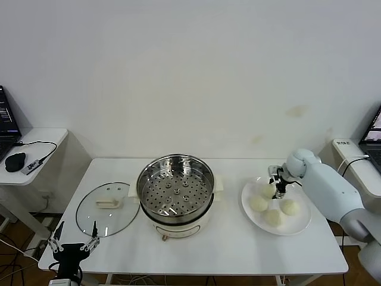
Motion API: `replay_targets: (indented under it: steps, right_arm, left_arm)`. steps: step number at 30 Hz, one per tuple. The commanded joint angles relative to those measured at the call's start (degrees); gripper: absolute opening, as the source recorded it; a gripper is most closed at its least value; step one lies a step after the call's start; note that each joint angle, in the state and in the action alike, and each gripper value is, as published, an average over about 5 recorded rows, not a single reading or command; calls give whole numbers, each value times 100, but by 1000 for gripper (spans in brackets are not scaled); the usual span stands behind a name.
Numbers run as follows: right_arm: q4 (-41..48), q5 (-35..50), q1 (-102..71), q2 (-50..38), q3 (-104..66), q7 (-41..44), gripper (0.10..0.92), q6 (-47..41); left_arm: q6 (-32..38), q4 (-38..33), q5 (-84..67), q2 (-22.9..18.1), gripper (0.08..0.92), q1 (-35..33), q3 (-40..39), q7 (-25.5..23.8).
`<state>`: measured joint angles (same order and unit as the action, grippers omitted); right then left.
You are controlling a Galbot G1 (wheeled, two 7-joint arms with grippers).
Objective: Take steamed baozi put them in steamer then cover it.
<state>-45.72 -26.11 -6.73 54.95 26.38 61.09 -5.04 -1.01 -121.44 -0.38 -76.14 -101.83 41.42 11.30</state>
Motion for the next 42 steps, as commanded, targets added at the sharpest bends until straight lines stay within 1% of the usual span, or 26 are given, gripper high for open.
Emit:
replay_targets:
  steps: [1,5,10,16,20,23,28,31,36,42]
  right_arm:
    - [66,-25,0,39,2,30,601,0]
    - [-40,61,21,-44,-8,38,568,-14]
    - [-410,417,209,-290,95,82,567,-62]
    - [-1233,1376,885,-758,711,209,568,-223]
    - [-1907,2170,1774,-1019,1448,295,568,-450]
    - [-2272,2775,2543,-1052,2026,324,568,-540]
    - [-2619,3569,3772,-787,2818,275,568,-615]
    - [-2761,3913,4225,-535,3182,196,568,-629]
    - [-2974,4247,4431,-109,3591,27,568,-509]
    - [-3227,4521,4510,549,4166,-124,568,-107]
  left_arm:
    - [2,5,-1,3,823,-1,-2,1]
    - [1,-9,2,-1,823,0,-13,0]
    - [-1,-42,3,4,823,-10,-16,-1]
    - [-3,-66,-3,12,823,4,-37,-1]
    - [-16,-45,-47,35,823,65,-61,0]
    - [-33,-18,-113,71,823,104,-90,-4]
    - [-65,20,-277,130,823,137,-125,-6]
    - [-113,14,-512,149,823,151,-123,2]
    - [-305,-7,-1200,186,823,186,-102,30]
    - [-432,97,-1881,241,823,264,-93,-71]
